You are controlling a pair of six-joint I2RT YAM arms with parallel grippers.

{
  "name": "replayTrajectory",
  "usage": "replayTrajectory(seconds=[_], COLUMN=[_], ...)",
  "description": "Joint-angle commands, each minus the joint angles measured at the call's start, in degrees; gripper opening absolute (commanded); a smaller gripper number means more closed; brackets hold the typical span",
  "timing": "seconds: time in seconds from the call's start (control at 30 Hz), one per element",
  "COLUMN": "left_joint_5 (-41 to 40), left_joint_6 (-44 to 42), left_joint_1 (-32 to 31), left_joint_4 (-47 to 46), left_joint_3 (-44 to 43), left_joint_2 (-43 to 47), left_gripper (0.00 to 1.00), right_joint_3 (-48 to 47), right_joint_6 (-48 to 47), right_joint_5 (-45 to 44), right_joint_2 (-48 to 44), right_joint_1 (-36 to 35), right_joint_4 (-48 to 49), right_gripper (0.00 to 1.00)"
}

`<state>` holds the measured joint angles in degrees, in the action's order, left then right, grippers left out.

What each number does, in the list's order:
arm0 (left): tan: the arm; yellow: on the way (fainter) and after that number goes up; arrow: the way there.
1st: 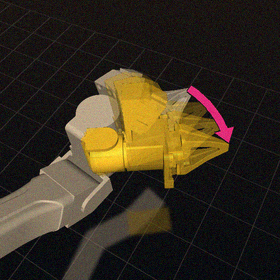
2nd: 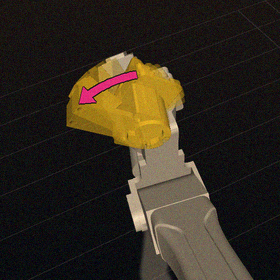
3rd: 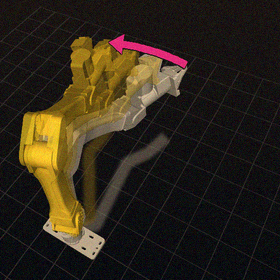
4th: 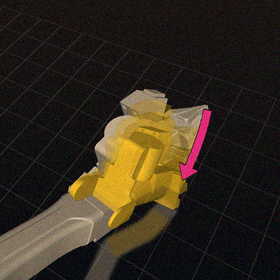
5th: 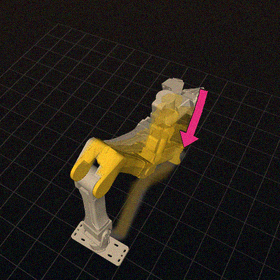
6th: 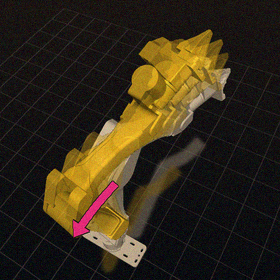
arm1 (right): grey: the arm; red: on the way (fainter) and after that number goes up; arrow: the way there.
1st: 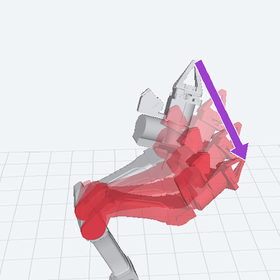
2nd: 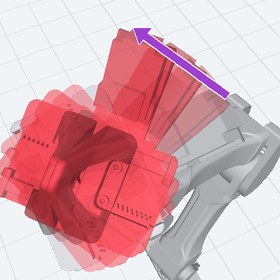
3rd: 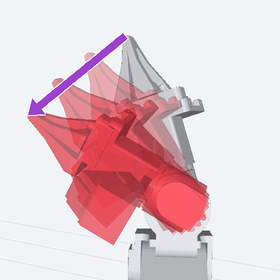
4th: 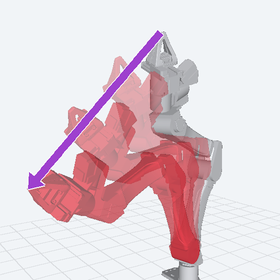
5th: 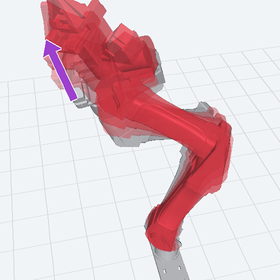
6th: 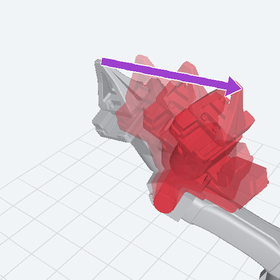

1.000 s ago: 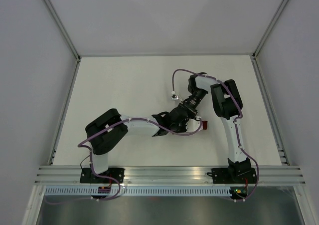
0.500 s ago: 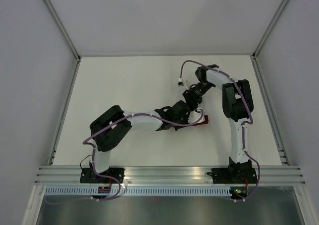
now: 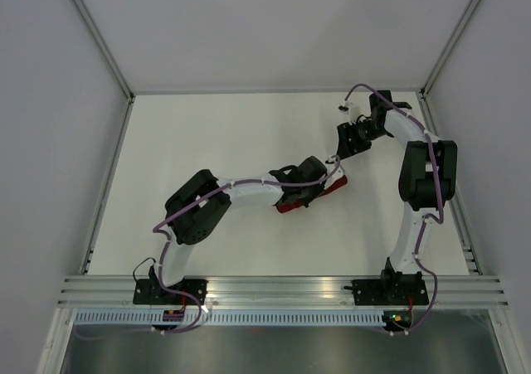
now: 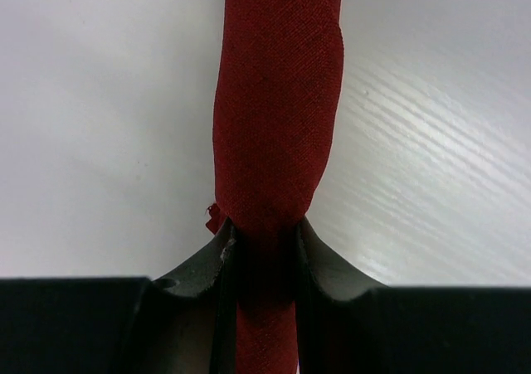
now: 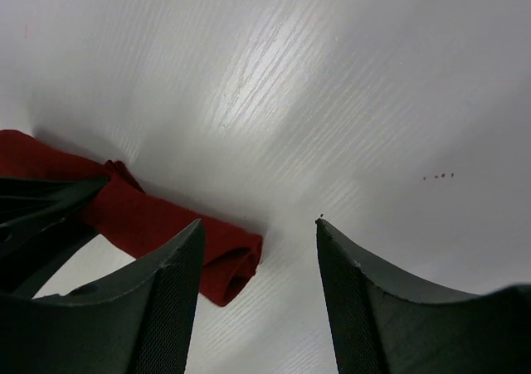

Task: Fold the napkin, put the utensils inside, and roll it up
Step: Place the napkin at the center of the board.

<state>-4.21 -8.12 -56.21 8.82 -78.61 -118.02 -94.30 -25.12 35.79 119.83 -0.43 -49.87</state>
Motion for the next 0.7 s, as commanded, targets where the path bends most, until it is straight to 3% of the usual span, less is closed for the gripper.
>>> replayTrajectory(seconds=[0.0,0.67], left_joint_5=[-1.1,-1.3], left_joint_6=[12.8,29.6], left_joint_1=[0.5,0.4], left_joint_4=[10.2,14.3], left_joint_3=[-1.7,-12.2], left_joint_2=[-5.6,-14.1], left_gripper=[0.16,0.23], right_joint_3=[1.7,7.2], right_joint_6=[6.8,15.3], right_joint_5=[-4.3,-5.8], right_joint_2=[-4.1,-6.3], right_joint_1=[-0.8,-0.7], right_joint_4=[2.1,1.0], right_gripper=[0.61,0.64])
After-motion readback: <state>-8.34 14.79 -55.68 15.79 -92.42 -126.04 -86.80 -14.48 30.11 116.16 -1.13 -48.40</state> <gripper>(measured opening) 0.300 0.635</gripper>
